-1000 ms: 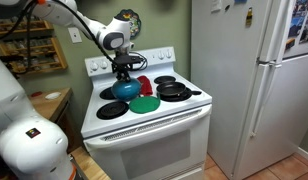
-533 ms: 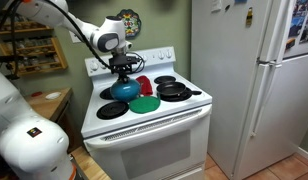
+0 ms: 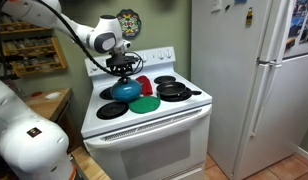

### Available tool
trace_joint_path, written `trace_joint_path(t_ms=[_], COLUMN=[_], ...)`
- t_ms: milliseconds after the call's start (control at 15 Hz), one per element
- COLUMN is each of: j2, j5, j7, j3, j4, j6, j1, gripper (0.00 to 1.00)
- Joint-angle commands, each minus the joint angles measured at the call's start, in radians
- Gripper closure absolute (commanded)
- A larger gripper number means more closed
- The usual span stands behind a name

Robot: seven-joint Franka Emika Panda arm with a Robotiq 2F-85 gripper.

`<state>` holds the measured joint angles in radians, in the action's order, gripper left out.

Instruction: Put the green pot holder on the stove and then put the blue kettle on the green pot holder

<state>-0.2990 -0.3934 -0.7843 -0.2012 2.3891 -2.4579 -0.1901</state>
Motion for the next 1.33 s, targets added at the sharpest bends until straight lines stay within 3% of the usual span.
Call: trace_joint_path(t_ms=[0, 200, 533, 933, 1267], j2=[0.003, -0.024, -0.058, -0.108, -0.171], j5=[0.023, 0.038, 0.109, 0.351, 0.492], j7=[0.018, 0.058, 0.209, 0.473, 0.688], j3=[0.045, 0.041, 0.042, 0.022, -0.005], j4=[0.0, 0.033, 0.098, 0.158, 0.197], j6=[-0.003, -0.025, -0.158, -0.335, -0.311], j1=[-0.047, -0.043, -0.027, 0.02, 0.088], gripper=[1.0, 1.0, 1.0, 1.0, 1.0])
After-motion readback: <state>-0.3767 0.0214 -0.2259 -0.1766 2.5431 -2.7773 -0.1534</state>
